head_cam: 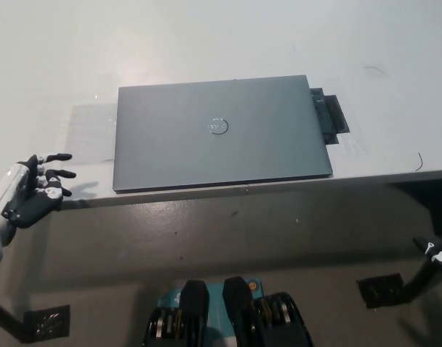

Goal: The robot uses its right hand to push down on the lid of a laptop kept in the middle of the desk to close it

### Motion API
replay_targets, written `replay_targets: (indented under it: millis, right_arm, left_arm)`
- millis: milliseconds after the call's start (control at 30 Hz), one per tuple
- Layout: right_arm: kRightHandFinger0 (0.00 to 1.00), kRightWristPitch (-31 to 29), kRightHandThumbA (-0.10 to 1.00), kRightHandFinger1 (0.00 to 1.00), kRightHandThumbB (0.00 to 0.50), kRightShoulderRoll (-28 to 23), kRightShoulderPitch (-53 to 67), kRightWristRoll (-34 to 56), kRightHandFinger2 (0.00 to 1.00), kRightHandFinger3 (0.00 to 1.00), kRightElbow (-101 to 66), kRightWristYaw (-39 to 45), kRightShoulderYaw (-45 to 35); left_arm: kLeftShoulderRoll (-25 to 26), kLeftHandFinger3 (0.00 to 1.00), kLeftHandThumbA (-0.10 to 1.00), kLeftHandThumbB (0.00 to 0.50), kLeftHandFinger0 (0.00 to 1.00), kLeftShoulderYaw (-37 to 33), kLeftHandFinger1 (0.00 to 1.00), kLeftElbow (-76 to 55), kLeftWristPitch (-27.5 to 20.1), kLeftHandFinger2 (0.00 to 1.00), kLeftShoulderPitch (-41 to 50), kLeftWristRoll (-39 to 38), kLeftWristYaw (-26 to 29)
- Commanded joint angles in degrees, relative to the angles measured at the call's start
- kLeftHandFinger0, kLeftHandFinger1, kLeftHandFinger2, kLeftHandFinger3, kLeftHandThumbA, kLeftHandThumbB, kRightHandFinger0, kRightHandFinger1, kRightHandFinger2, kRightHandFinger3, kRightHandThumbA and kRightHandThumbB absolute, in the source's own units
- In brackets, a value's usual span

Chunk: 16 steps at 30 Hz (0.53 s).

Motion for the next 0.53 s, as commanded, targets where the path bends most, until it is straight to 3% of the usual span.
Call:
replay_targets:
  millis: [0,67,267,433,500]
  right_arm:
    - [1.00,-2.53,1.00,0.94,0.198,-1.25,-1.83,-2.54,0.94,1.00,-0.56,1.07,0.18]
    - [1.00,-2.81,1.00,0.94,0.213,-1.54,-1.85,-3.41,0.94,1.00,-0.33,1.32,0.46]
    - [1.00,-1.98,1.00,0.94,0.165,-1.26,-1.92,-3.04,0.93,1.00,-0.63,1.73,-0.07]
    - [0.99,-1.80,1.00,0.94,0.179,-1.37,-2.09,-3.33,0.93,1.00,-1.01,1.94,-0.08]
    - [0.99,-1.82,1.00,0.94,0.181,-1.42,-2.16,-3.51,0.94,1.00,-1.12,1.97,0.00]
  left_arm:
    - [0.43,0.72,-0.02,0.014,0.39,1.01,0.47,-1.73,0.77,0.60,-1.23,0.01,1.24]
    - [0.34,0.72,-0.03,0.014,0.36,1.19,0.46,-1.93,0.90,0.59,-1.20,-0.07,1.24]
    - [0.25,0.71,-0.02,0.012,0.38,1.38,0.48,-1.47,-0.52,0.60,-0.65,-0.36,0.96]
    - [-0.03,0.70,-0.02,0.015,0.35,1.48,0.46,-1.34,-0.50,0.59,-0.78,-0.21,1.15]
    - [-0.04,0.71,-0.02,0.013,0.40,1.52,0.48,-1.50,-0.37,0.60,-0.76,-0.31,1.09]
